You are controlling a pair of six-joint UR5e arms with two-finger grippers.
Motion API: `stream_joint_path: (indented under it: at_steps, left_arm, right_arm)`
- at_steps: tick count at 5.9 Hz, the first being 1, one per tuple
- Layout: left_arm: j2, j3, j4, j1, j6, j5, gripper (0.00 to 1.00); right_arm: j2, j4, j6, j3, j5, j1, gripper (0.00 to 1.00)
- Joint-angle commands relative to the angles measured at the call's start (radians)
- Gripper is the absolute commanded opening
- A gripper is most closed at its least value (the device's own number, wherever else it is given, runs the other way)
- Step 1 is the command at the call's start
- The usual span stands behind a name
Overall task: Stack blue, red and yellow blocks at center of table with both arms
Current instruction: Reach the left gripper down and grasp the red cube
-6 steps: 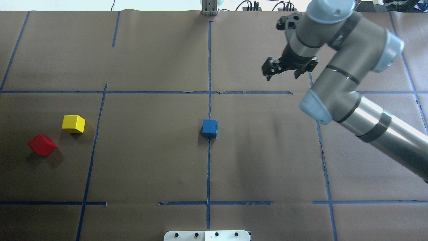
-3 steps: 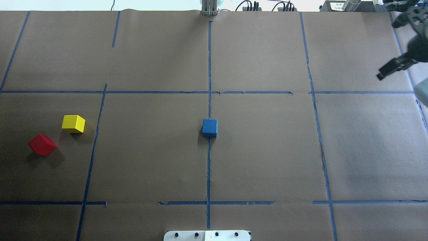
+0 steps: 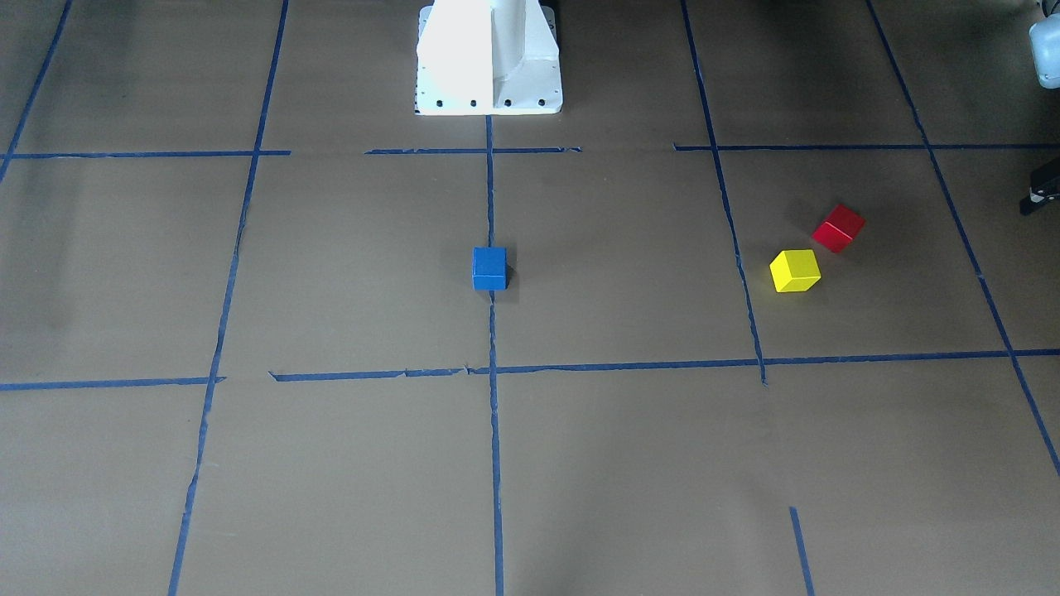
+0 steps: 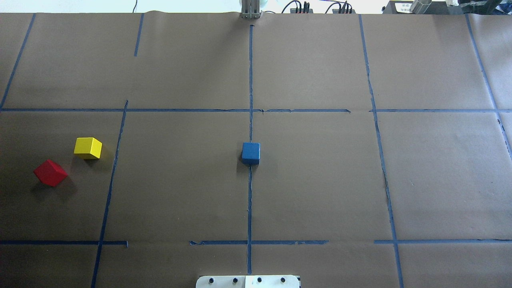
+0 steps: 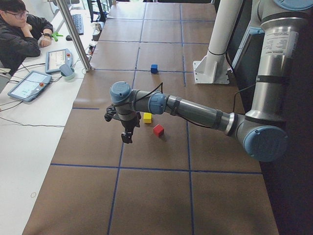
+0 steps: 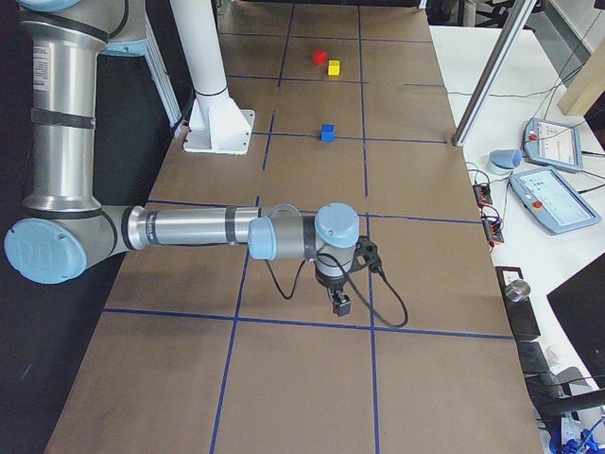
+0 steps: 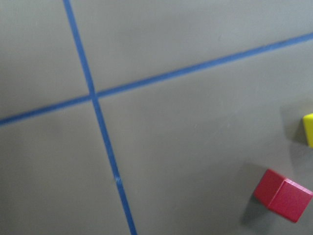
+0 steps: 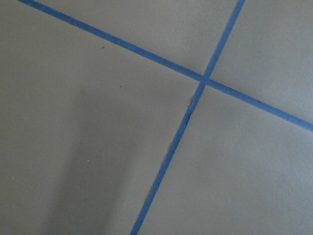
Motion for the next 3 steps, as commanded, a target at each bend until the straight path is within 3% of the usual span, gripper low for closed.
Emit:
stream_joint_path:
  at_steps: [1, 2, 3]
  left_arm:
    - [0.013, -0.022, -0.114, 0.097, -0.102, -0.026, 1.00]
    - [0.031, -0.046, -0.193, 0.175, -0.162, -0.025, 1.00]
    - [0.118, -0.057, -0.376, 0.264, -0.228, -0.019, 1.00]
  right_arm:
    - [-0.015, 0.003, 0.048, 0.000, -0.001, 0.019, 1.00]
    - [-0.015, 0.003, 0.048, 0.000, 0.000, 0.019, 1.00]
    - [-0.015, 0.003, 0.048, 0.000, 0.000, 0.019, 1.00]
